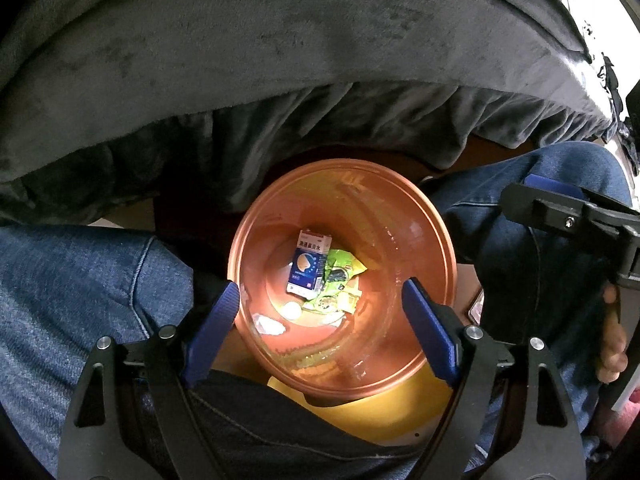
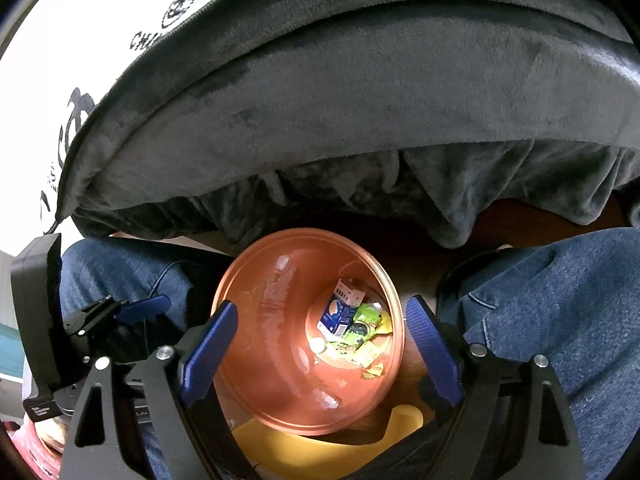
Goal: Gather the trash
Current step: 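Grasp the green-pink snack wrapper with the right gripper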
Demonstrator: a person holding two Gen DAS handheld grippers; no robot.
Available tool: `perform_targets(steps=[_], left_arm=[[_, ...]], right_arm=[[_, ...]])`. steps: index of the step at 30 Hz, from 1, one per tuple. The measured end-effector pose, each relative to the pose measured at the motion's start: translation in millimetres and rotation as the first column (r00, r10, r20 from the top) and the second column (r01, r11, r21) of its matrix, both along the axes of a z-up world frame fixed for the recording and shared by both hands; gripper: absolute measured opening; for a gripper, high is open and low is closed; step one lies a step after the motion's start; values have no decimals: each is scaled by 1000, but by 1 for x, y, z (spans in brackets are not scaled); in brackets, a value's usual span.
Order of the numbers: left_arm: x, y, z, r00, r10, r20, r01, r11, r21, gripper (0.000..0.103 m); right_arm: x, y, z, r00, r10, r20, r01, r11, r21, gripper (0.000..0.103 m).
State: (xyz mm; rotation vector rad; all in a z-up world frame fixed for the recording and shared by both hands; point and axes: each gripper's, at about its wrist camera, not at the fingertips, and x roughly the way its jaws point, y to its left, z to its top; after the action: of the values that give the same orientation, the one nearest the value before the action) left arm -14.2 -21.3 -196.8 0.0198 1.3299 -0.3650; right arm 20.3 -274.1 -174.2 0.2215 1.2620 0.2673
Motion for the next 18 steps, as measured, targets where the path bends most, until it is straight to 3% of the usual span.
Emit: perform_targets(steps=[8,14,16,18], left_arm=[[-1,0,11,1000,10,22,-11,1000,9,81],[-3,1,50,988,19,152,-20,1000,3,82],[-2,6,65,980,39,196,-36,999,-16,90],[-1,10,79,966,59,250,-54,998,-26,91]], right_arm=[[1,-4,12,999,-16,36,16,1000,9,85],[1,-9,47,986,-27,165,30,999,-19,87],[1,-11,62,975,-27,222,34,999,-28,90],[3,-13,78,959,-27,282,38,999,-34,92]])
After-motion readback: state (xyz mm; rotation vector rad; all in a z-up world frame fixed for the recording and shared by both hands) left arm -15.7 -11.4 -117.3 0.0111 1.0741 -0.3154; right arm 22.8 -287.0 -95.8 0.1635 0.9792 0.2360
